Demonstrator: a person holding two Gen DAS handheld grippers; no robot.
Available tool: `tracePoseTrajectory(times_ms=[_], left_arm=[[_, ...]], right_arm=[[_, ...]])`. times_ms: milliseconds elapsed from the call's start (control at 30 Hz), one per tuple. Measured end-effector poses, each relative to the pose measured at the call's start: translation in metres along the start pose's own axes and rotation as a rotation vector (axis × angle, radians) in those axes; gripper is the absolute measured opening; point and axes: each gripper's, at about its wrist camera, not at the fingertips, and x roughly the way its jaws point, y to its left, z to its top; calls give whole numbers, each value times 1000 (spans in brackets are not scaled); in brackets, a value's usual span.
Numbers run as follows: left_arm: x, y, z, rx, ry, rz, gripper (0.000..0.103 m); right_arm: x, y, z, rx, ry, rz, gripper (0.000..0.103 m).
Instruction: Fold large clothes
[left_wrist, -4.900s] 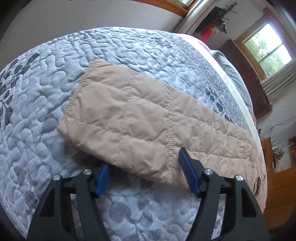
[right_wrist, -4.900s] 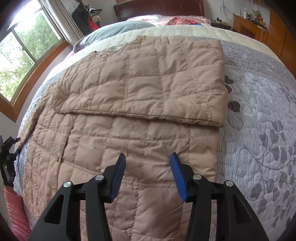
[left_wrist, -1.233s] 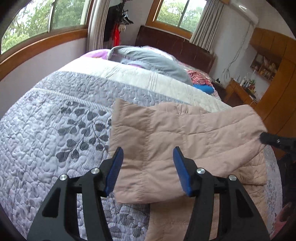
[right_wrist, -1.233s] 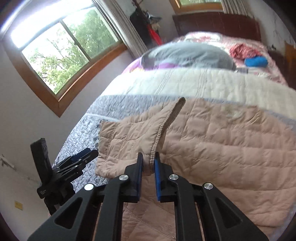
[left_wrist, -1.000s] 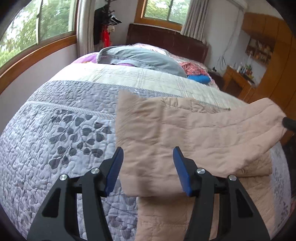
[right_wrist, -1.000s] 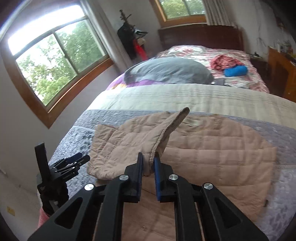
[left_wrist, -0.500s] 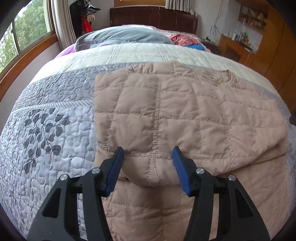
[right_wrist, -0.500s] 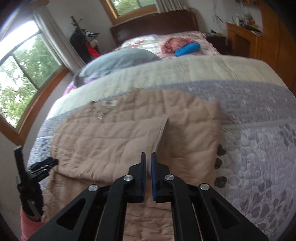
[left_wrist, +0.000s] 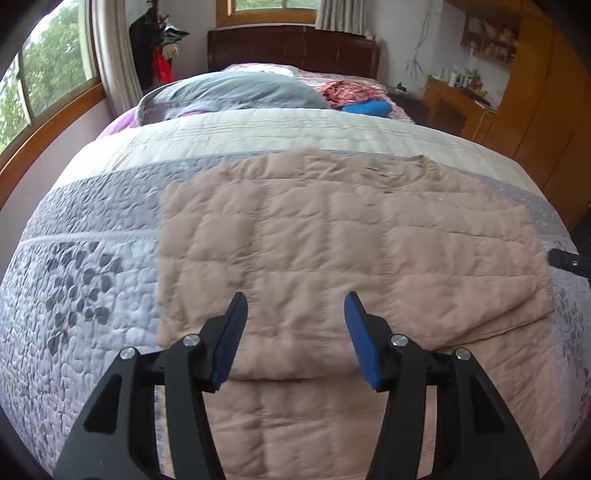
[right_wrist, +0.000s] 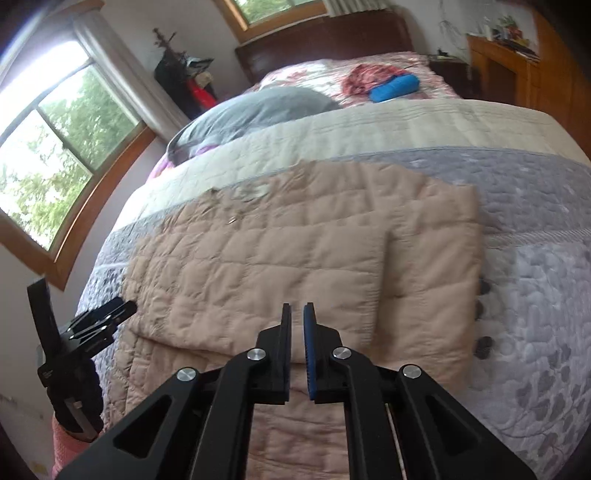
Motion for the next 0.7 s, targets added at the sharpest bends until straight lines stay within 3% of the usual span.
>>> tracePoseTrajectory(times_ms=[133,400,533,700], left_arm=[[24,-33,0,42,51,-12,54],[56,-41,-17,91,70,22,57],[62,-38,-17,83,69,18,57],[56,-38,-17,77,66,24,57]], right_arm=[[29,15,0,-20,44,-36,8],[82,-8,-7,51,132,-56,0],[91,-17,-13,82,116,-14,0],[81,-13,-17,59,90,-28,0]])
